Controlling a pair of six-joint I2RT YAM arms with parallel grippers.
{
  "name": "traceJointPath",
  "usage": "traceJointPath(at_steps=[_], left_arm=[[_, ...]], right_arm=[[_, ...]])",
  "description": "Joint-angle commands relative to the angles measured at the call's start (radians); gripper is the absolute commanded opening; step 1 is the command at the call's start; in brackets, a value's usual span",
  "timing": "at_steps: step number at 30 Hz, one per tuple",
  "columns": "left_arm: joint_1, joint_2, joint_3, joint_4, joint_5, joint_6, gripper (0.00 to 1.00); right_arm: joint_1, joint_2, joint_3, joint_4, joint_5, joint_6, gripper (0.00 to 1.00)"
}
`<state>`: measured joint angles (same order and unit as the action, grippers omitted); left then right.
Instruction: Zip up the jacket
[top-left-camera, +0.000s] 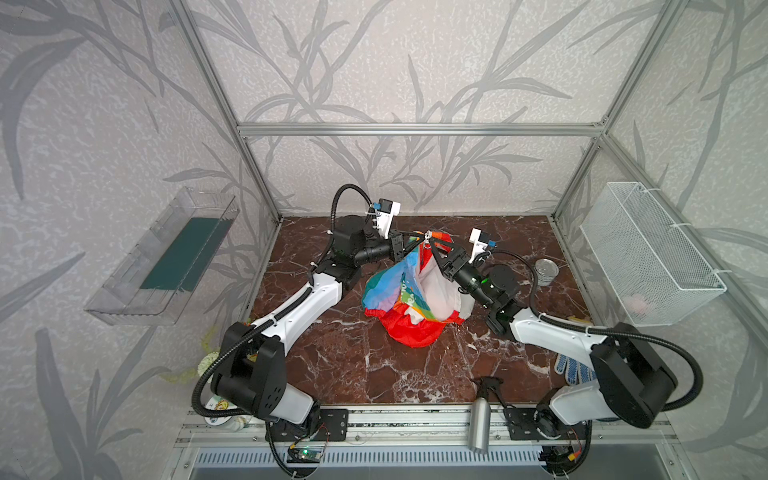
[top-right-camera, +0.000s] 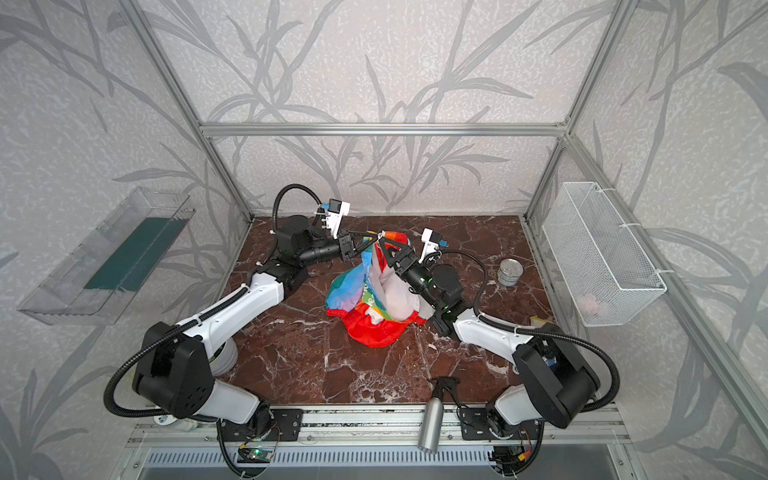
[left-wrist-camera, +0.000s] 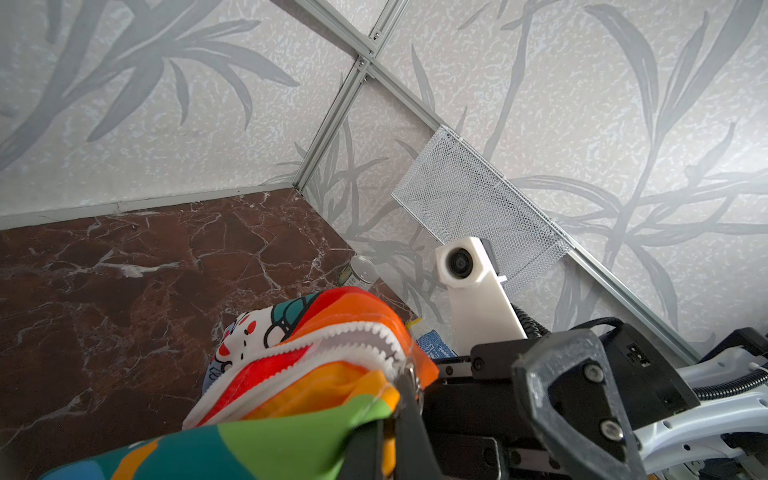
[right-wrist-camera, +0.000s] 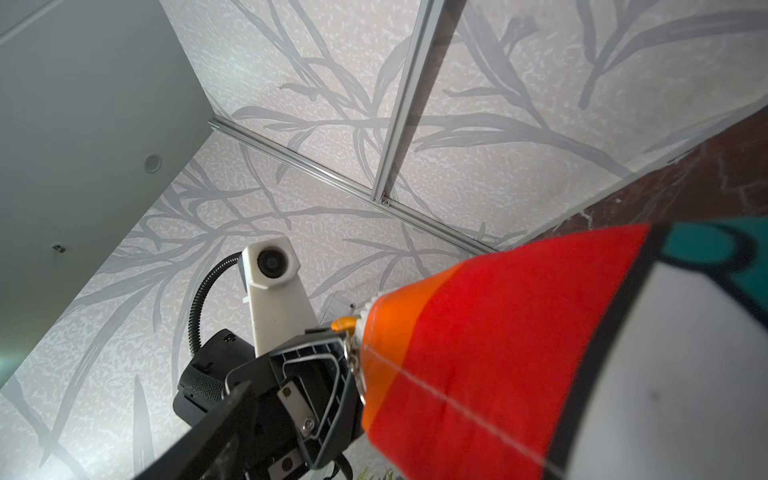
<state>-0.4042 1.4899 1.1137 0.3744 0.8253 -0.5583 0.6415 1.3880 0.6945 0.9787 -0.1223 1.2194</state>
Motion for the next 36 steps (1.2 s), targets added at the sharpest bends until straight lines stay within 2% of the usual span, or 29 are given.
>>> traceJointPath(at_steps=[1, 5, 9, 15, 22, 36], left_arm=[[-0.002, -0.021, -0.013, 0.057, 0.017, -0.014, 0.00], [-0.004, -0.023, -0.021, 0.064, 0.012, -0.017, 0.00], [-0.005, -0.017, -0.028, 0.087, 0.009, -0.030, 0.00], [-0.008, -0.018, -0.023, 0.087, 0.009, -0.032, 0.00], [-0.008, -0.026, -0.023, 0.083, 0.011, -0.031, 0.00], [-0.008, -0.036, -0.012, 0.060, 0.011, -0.017, 0.00]], right_arm=[[0.017, -0.137, -0.025, -0.191, 0.061, 0.002, 0.92], [0.049, -0.229, -0.022, -0.302, 0.089, 0.009, 0.92], [0.081, -0.236, 0.022, -0.365, 0.094, 0.006, 0.89], [0.091, -0.147, 0.033, -0.260, 0.097, 0.049, 0.80], [0.095, -0.075, 0.062, -0.165, 0.110, 0.058, 0.58], [0.095, -0.003, 0.097, -0.065, 0.131, 0.083, 0.42]])
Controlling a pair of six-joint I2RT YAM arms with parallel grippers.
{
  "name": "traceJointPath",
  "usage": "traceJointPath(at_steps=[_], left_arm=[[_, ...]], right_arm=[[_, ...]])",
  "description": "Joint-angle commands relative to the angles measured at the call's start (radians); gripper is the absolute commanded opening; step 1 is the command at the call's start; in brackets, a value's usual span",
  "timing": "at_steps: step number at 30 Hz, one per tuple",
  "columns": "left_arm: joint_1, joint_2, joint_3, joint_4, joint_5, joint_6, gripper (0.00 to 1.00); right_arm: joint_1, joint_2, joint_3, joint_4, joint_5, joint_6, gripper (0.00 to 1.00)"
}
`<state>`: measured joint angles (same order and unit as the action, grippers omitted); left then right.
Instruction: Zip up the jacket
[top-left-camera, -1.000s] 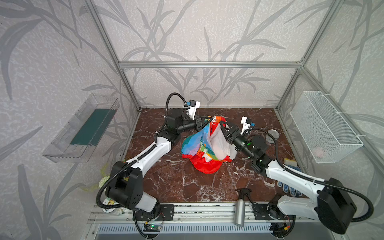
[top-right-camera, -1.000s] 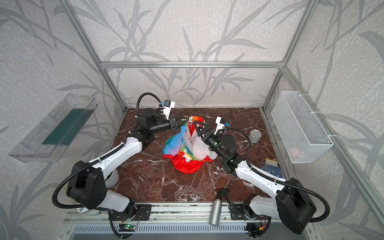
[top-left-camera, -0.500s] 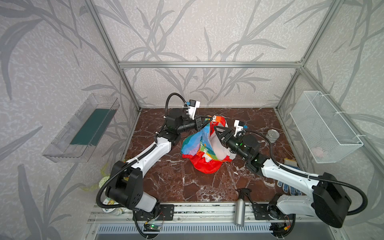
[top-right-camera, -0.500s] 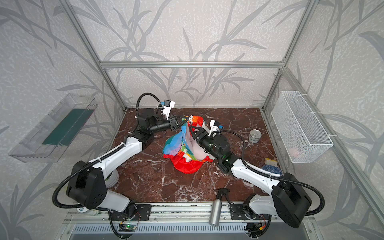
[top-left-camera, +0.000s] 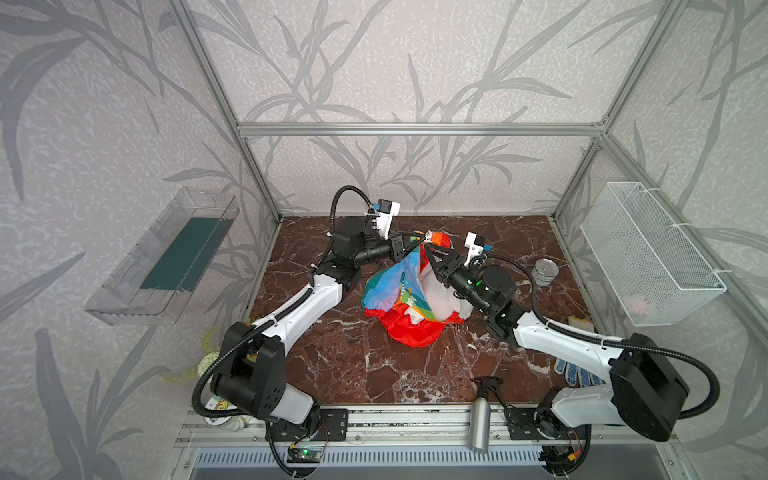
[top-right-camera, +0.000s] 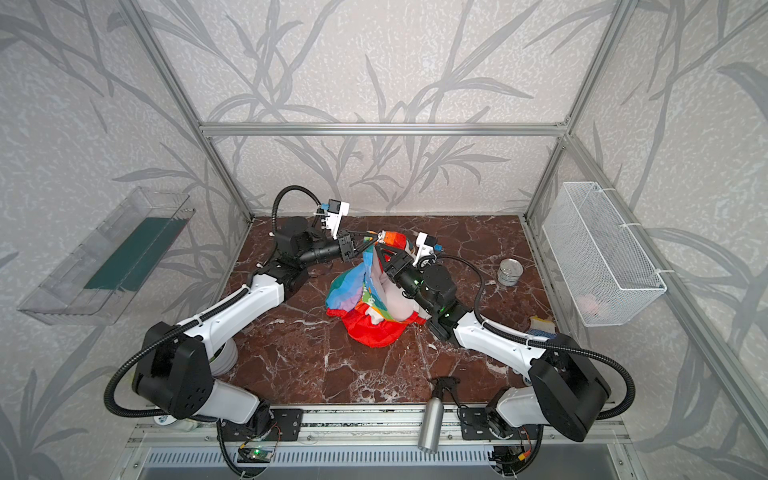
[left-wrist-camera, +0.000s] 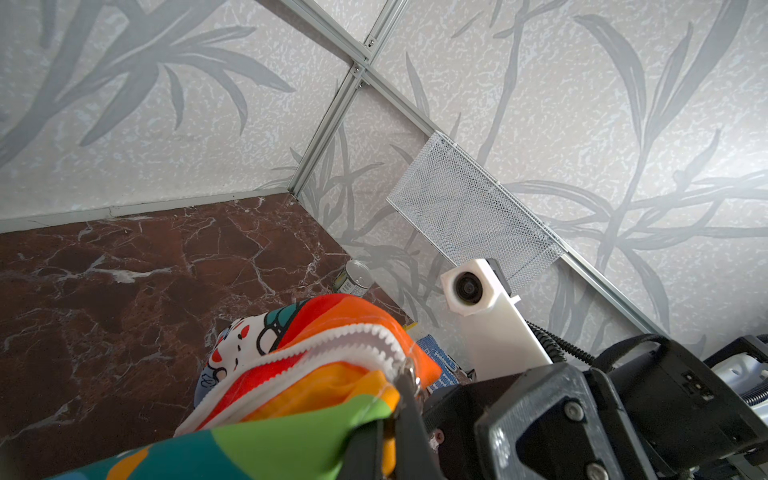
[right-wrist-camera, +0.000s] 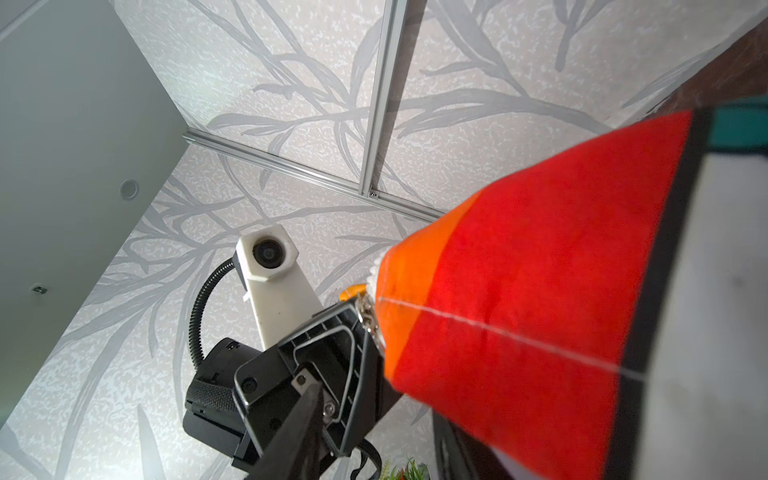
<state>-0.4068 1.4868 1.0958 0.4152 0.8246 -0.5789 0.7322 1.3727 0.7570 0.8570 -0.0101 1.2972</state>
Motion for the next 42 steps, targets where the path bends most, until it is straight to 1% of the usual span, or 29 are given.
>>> traceJointPath(at_steps=[1, 4, 7, 25, 30, 36, 42], left_arm=[[-0.005, -0.035, 0.006, 0.019, 0.011, 0.002, 0.00], [-0.006, -0.037, 0.006, 0.017, 0.011, 0.003, 0.00], [-0.005, -0.039, 0.007, 0.013, 0.011, 0.006, 0.00], [-0.005, -0.053, 0.010, -0.022, 0.004, 0.035, 0.00], [-0.006, -0.063, 0.010, -0.050, -0.003, 0.058, 0.00], [-0.009, -0.075, 0.013, -0.088, -0.013, 0.091, 0.00], [-0.031, -0.089, 0.024, -0.202, -0.042, 0.186, 0.00]], right_arm=[[0.004, 0.016, 0.037, 0.061, 0.018, 0.006, 0.42], [0.004, 0.025, 0.044, 0.070, 0.024, 0.011, 0.41], [0.003, 0.029, 0.044, 0.079, 0.034, 0.012, 0.37], [0.003, 0.024, 0.039, 0.083, 0.020, 0.046, 0.00], [0.003, 0.001, 0.047, 0.039, 0.012, 0.059, 0.00], [0.003, -0.018, 0.054, 0.024, 0.036, 0.128, 0.00], [0.003, -0.020, 0.083, 0.003, 0.053, 0.193, 0.00]])
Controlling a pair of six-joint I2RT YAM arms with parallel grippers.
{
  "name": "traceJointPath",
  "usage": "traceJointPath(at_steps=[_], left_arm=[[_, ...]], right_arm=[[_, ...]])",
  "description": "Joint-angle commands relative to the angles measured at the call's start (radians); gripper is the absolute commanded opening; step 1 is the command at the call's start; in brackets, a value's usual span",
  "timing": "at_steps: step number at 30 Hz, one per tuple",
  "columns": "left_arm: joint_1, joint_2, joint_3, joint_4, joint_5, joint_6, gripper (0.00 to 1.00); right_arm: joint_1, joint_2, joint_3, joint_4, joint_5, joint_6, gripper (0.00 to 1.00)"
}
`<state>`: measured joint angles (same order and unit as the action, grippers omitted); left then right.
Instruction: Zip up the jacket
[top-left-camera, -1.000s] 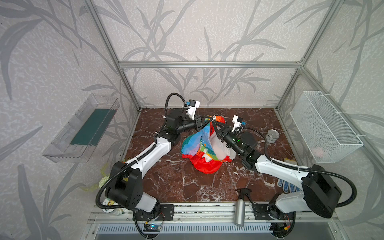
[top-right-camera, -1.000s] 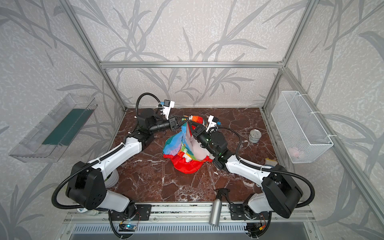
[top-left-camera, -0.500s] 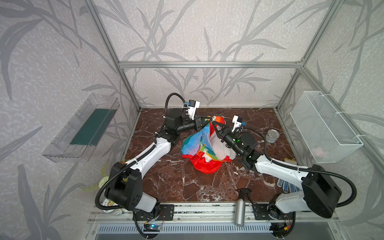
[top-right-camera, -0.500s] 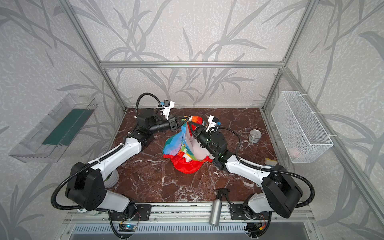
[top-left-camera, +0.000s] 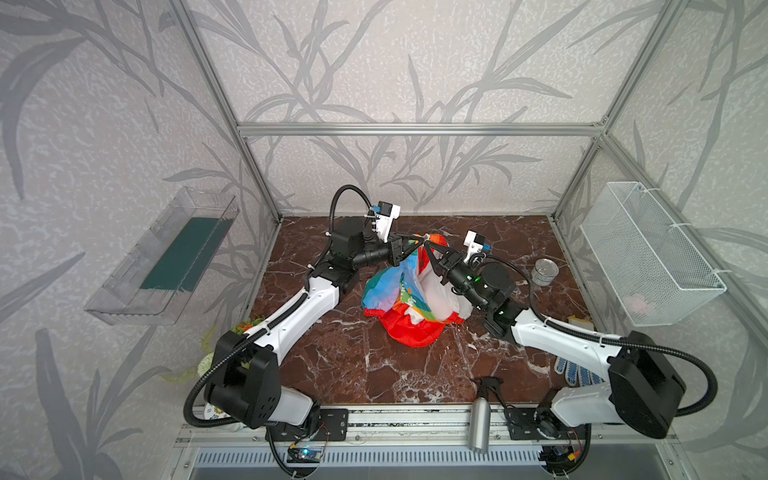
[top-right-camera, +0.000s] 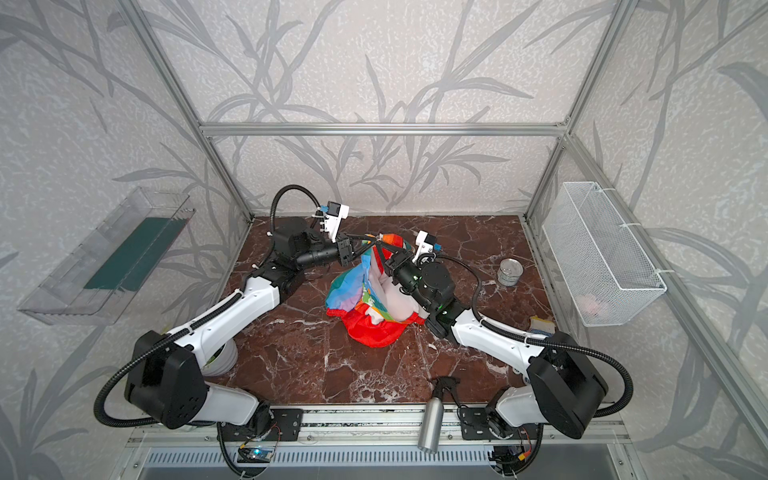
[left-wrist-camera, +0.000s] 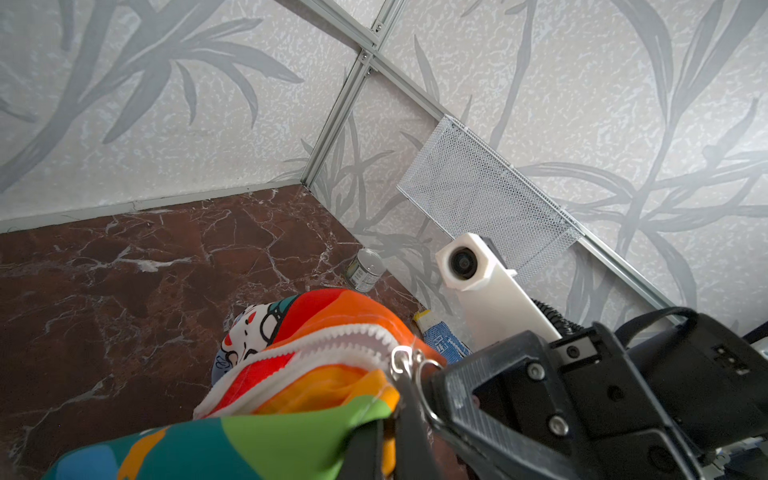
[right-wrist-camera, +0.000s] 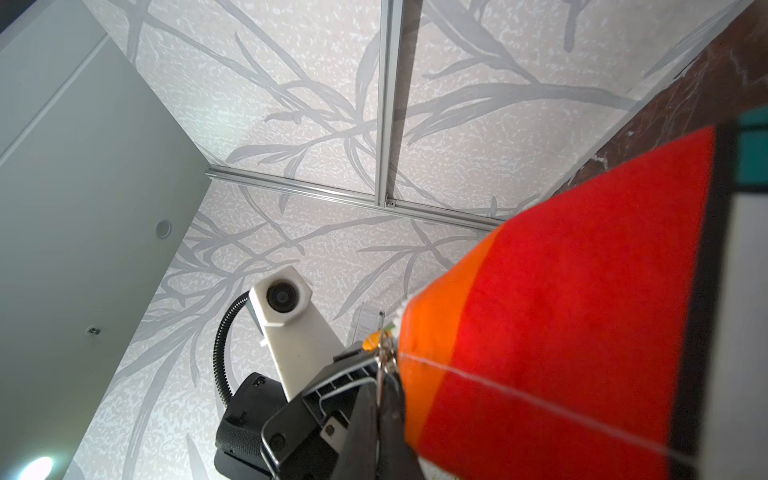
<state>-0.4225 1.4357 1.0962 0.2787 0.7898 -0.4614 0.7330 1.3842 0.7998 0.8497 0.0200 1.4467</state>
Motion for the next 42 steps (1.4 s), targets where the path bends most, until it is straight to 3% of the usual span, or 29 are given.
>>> traceJointPath(at_steps=[1, 11, 24, 32, 36, 37, 39, 42], left_arm=[[-0.018, -0.041, 0.022, -0.075, -0.010, 0.077, 0.00], [-0.051, -0.086, -0.015, -0.205, -0.030, 0.158, 0.00], [-0.066, -0.187, -0.149, -0.268, -0.046, 0.157, 0.00], [-0.068, -0.220, -0.148, -0.426, -0.083, 0.189, 0.00], [-0.068, -0.240, -0.134, -0.544, -0.120, 0.172, 0.00], [-0.067, -0.245, -0.132, -0.571, -0.124, 0.163, 0.00], [-0.067, -0.253, -0.133, -0.628, -0.126, 0.149, 0.00], [-0.065, -0.256, -0.125, -0.733, -0.137, 0.122, 0.00]], right_arm=[[0.002, -0.028, 0.036, 0.017, 0.029, 0.054, 0.00], [0.002, -0.019, -0.001, 0.042, 0.073, 0.124, 0.00], [0.003, 0.017, -0.021, 0.083, 0.087, 0.177, 0.00], [0.011, 0.026, -0.049, 0.100, 0.086, 0.188, 0.00], [0.028, -0.059, -0.108, -0.001, 0.075, 0.158, 0.82], [0.028, -0.104, -0.128, -0.073, 0.075, 0.139, 0.90], [0.027, -0.204, -0.141, -0.303, 0.083, 0.104, 0.92], [0.023, -0.329, -0.082, -0.681, 0.105, -0.128, 0.93]])
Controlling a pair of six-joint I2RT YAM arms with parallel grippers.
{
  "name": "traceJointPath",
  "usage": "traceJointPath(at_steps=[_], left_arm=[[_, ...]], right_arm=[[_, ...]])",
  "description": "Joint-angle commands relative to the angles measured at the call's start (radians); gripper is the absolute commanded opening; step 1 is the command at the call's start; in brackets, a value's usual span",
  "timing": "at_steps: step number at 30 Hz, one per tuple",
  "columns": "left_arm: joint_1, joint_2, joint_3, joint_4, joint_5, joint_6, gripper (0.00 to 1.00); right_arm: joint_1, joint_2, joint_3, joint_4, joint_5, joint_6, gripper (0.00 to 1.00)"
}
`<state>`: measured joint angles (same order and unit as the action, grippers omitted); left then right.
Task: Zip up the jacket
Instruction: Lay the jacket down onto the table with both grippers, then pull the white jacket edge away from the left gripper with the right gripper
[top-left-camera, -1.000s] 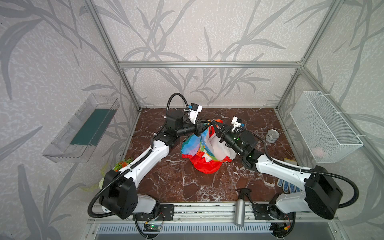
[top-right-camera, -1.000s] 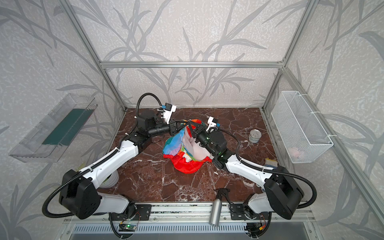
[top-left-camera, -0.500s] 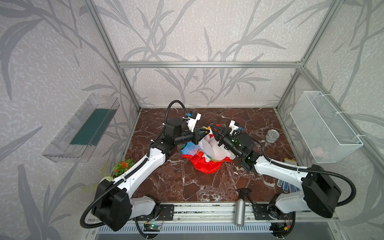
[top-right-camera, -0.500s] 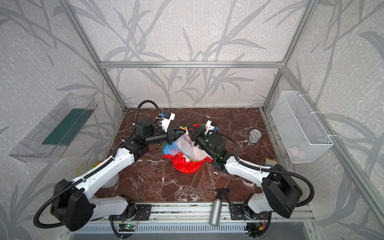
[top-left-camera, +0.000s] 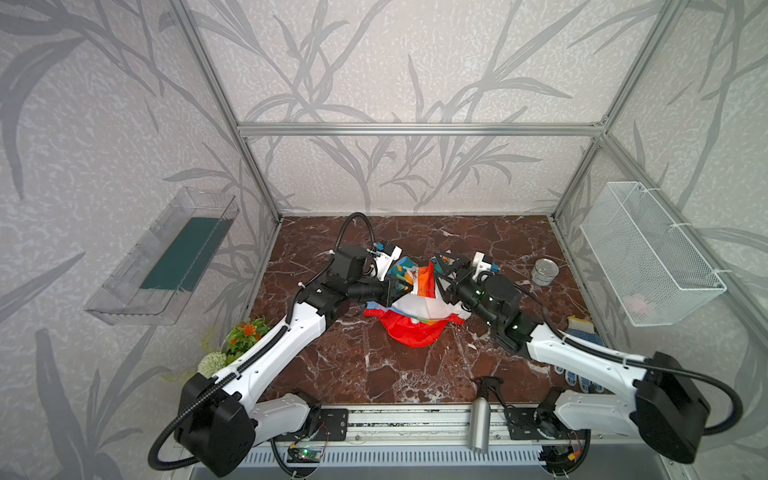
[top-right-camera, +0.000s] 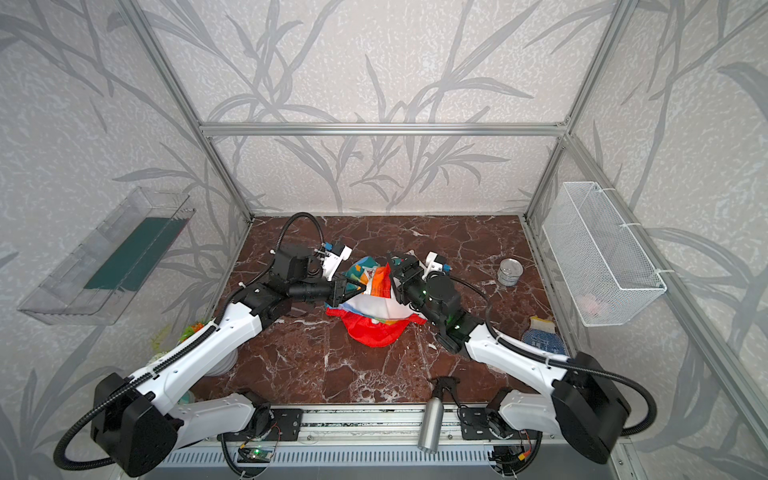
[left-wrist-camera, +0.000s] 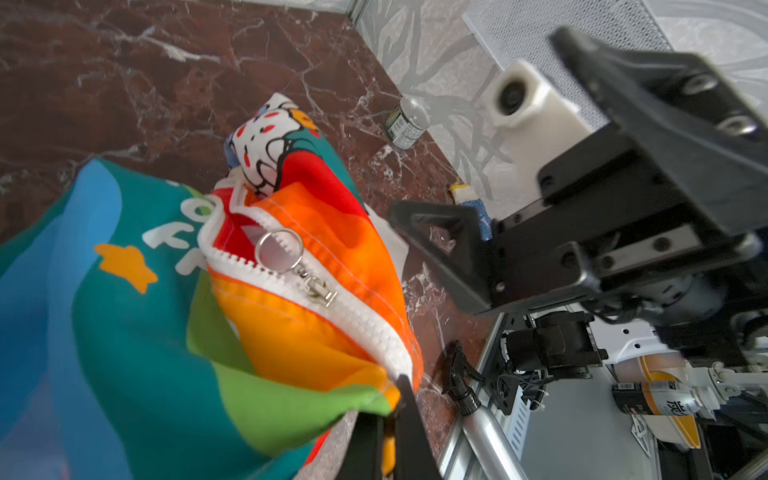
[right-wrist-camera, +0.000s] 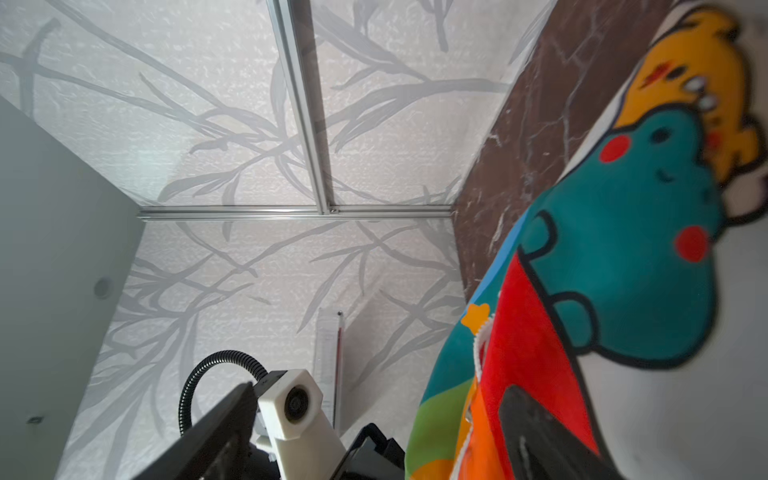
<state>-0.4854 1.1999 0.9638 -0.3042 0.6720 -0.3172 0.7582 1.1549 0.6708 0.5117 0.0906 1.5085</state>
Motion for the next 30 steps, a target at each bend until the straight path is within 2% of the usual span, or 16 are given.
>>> traceJointPath(at_steps=[1, 4, 8, 11, 17, 20, 24, 30], left_arm=[[-0.001, -0.024, 0.003, -0.177, -0.027, -0.042, 0.00], [-0.002, -0.046, -0.010, -0.267, -0.056, -0.079, 0.00], [-0.001, -0.102, -0.085, -0.320, -0.076, -0.116, 0.00], [-0.002, -0.153, -0.162, -0.302, -0.077, -0.158, 0.00], [-0.002, -0.229, -0.236, -0.321, -0.123, -0.192, 0.00], [-0.002, -0.248, -0.267, -0.310, -0.128, -0.200, 0.00], [-0.002, -0.259, -0.285, -0.317, -0.161, -0.204, 0.00], [0.013, -0.233, -0.269, -0.345, -0.199, -0.214, 0.00]], right_arm=[[-0.006, -0.116, 0.084, -0.457, 0.032, -0.297, 0.94], [-0.034, -0.093, 0.182, -0.687, -0.026, -0.516, 0.95], [-0.067, 0.007, 0.219, -0.644, -0.136, -0.590, 0.95], [-0.076, 0.135, 0.293, -0.589, -0.192, -0.595, 0.95], [-0.076, 0.406, 0.394, -0.311, -0.332, -0.485, 0.95], [-0.075, 0.490, 0.458, -0.294, -0.382, -0.472, 0.95], [-0.077, 0.510, 0.459, -0.355, -0.361, -0.437, 0.96], [-0.078, 0.371, 0.160, -0.368, -0.175, -0.325, 0.96]])
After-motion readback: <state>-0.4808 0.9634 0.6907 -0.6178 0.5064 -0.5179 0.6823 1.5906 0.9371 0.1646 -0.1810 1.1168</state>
